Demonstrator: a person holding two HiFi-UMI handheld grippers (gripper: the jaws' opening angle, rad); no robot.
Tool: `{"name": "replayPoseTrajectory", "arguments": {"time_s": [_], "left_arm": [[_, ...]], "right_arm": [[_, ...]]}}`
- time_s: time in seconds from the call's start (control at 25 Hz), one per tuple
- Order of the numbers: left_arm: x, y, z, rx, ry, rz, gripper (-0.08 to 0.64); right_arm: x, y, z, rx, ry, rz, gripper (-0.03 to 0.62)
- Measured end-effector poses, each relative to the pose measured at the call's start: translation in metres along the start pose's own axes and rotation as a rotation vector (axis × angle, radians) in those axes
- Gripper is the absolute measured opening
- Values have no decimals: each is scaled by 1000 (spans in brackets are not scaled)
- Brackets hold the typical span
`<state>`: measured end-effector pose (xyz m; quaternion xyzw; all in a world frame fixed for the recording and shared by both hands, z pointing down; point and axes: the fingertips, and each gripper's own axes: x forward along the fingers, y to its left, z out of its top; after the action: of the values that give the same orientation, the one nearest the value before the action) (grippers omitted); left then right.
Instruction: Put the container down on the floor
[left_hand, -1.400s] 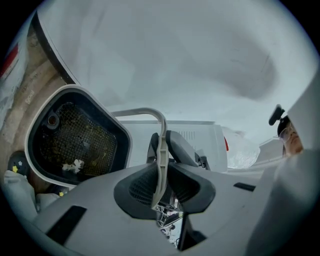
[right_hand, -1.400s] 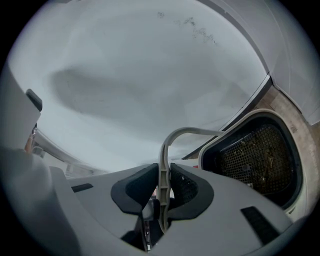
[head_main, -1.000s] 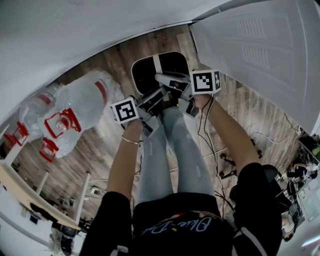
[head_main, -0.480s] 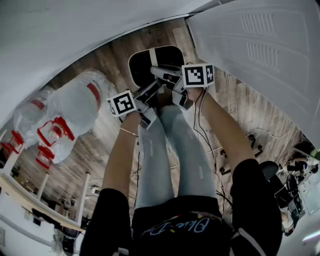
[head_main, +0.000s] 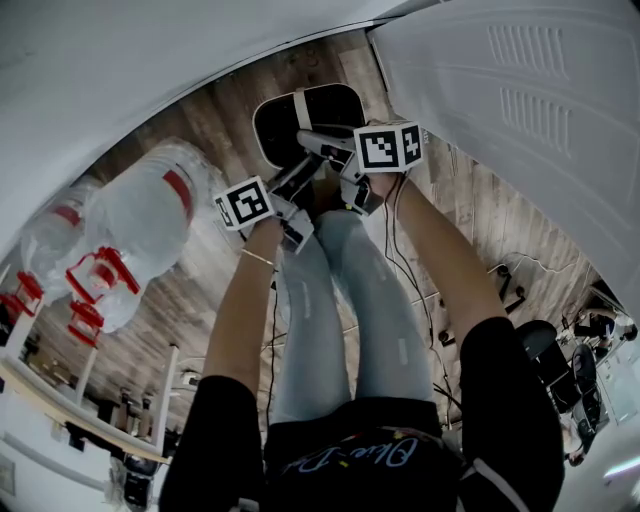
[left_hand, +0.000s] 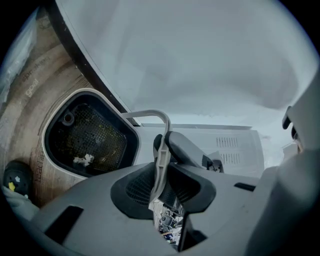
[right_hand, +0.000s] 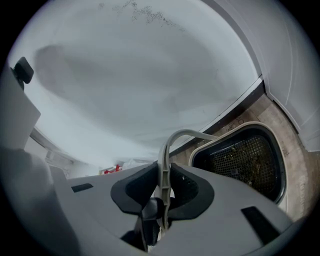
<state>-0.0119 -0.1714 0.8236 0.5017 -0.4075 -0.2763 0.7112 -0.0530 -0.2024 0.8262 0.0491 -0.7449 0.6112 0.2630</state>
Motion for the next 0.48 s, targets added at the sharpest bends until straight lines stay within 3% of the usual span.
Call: {"name": "replayPoseTrajectory", "arguments": {"time_s": [0.24,0.48], "left_arm": [[9,13,-2,2,13,24,69],[10,22,-7,81,68,66,72]], "right_arm": [[0,-17,-2,13,-11,-18,71],[-4,-28,-8,54,-31,-34,71]]}}
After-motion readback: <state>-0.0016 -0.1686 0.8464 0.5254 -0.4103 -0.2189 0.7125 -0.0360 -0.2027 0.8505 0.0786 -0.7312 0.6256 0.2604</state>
